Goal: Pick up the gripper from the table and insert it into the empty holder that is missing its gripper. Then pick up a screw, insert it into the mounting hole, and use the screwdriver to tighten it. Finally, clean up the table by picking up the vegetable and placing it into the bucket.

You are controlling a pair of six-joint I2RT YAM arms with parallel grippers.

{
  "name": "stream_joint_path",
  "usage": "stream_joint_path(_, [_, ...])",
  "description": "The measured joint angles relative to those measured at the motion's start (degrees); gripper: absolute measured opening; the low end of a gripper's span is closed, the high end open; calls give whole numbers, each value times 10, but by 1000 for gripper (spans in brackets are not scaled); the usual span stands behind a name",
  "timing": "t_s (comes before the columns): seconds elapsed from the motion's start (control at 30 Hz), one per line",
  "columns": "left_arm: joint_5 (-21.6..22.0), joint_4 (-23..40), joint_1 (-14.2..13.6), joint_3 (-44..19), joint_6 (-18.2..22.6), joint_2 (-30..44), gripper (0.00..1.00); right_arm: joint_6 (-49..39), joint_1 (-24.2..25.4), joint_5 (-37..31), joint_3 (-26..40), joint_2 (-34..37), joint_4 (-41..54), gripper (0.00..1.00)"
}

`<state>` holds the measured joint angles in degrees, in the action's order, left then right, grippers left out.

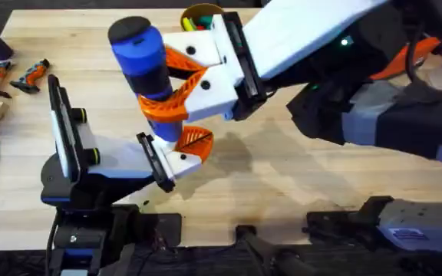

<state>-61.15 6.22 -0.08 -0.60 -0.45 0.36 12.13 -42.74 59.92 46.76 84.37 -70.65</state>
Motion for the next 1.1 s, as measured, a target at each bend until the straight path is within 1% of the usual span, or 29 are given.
stream_joint_path(1.1, [-2, 0, 0, 0, 0, 0, 15, 1, 0, 0, 0, 1, 8, 26])
